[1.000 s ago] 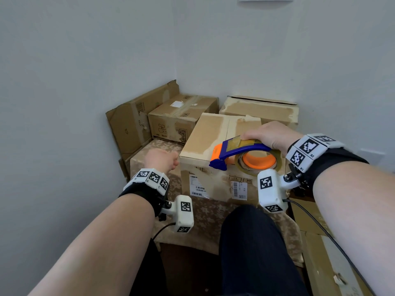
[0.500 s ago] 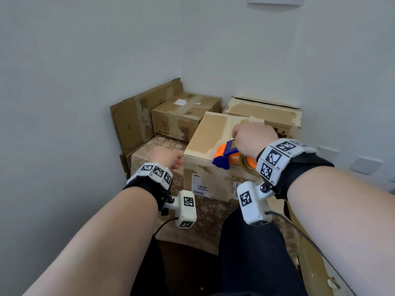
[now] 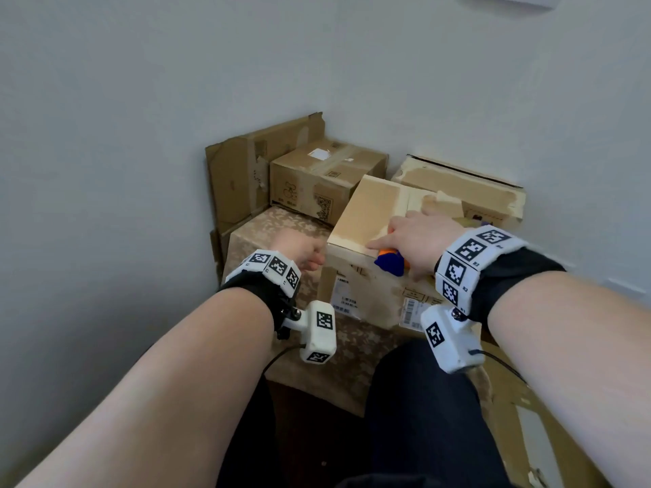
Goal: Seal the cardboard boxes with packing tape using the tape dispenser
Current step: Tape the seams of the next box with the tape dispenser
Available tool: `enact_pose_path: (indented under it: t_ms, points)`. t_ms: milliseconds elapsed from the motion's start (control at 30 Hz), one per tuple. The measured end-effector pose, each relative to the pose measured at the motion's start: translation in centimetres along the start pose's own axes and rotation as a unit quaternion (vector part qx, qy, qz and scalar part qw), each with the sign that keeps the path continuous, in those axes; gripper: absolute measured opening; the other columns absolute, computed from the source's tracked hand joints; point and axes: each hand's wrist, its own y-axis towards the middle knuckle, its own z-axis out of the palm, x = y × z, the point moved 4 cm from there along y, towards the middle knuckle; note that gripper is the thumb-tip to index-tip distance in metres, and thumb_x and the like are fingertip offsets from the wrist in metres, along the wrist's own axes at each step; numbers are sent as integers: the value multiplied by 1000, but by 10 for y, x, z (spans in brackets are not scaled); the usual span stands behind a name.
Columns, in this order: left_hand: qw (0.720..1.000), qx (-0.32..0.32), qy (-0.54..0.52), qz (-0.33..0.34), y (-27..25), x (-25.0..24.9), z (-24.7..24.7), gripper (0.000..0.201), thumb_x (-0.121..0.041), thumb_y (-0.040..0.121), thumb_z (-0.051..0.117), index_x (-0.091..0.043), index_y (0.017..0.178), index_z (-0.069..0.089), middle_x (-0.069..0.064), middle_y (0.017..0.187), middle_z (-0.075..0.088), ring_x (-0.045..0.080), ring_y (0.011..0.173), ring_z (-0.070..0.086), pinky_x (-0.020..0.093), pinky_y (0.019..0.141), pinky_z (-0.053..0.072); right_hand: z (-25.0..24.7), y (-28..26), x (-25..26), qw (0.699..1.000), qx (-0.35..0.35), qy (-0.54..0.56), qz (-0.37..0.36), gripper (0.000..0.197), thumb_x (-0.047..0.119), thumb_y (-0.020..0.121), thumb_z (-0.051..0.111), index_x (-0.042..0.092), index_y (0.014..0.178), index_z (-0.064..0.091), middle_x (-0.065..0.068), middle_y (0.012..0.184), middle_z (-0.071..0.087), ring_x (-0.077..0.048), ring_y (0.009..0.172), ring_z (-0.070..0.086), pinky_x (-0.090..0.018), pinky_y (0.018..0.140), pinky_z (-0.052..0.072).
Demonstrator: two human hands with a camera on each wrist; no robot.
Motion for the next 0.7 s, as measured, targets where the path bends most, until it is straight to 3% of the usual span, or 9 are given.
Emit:
enact_pose_path:
  t_ms: [100,200,300,400,500,600,667,700]
  points:
    - [1000,19,-8,-5,0,3,1,23,-15,97,48,-5,78,56,5,73,64,13,54,50,25,56,45,2,7,0,999,36,8,-3,82,25,87,67,52,146,17,-2,139,41,-25,127,39,-35,93,37]
    - [999,37,-9,-12,2,6,0,21,-16,98,47,-7,81,55,3,73,63,12,53,50,23,50,45,2,13,-1,998,54,21,-7,93,46,73,77,54,145,19,1,131,45,-23,120,43,-39,96,44]
    - [999,47,-9,-15,5,9,1,16,-14,95,49,-7,82,57,3,69,64,12,51,51,18,42,44,4,18,0,997,67,26,-3,98,61,65,77,54,145,20,2,127,46,-21,117,45,-40,93,48]
    - [998,62,-7,-17,5,9,2,14,-8,91,50,-5,80,57,6,67,63,13,51,49,20,47,43,4,23,3,997,66,33,0,97,58,64,78,53,144,24,3,122,48,-20,114,49,-39,90,50]
    - [995,80,56,-11,3,6,1,11,-4,89,49,-2,82,58,7,67,64,11,43,48,17,41,43,5,24,3,997,64,49,4,95,55,64,80,52,144,28,5,117,48,-19,111,51,-37,89,51]
    - [988,90,121,-16,7,14,-4,17,-11,92,50,-6,77,55,10,82,69,8,33,50,16,37,42,6,26,3,996,67,59,4,96,55,63,81,50,144,30,5,118,46,-19,111,49,-37,92,49]
    - [993,78,87,-18,12,19,-7,14,-14,93,50,-6,87,59,12,93,70,10,41,54,18,40,43,6,28,2,996,68,60,5,96,55,62,81,49,144,31,5,117,47,-18,110,50,-37,91,49]
    - [997,61,49,-9,14,19,-8,18,-14,94,50,-3,99,62,11,94,68,12,50,55,21,47,46,6,29,2,996,67,61,6,96,55,62,81,48,144,32,6,117,48,-17,109,51,-37,91,50]
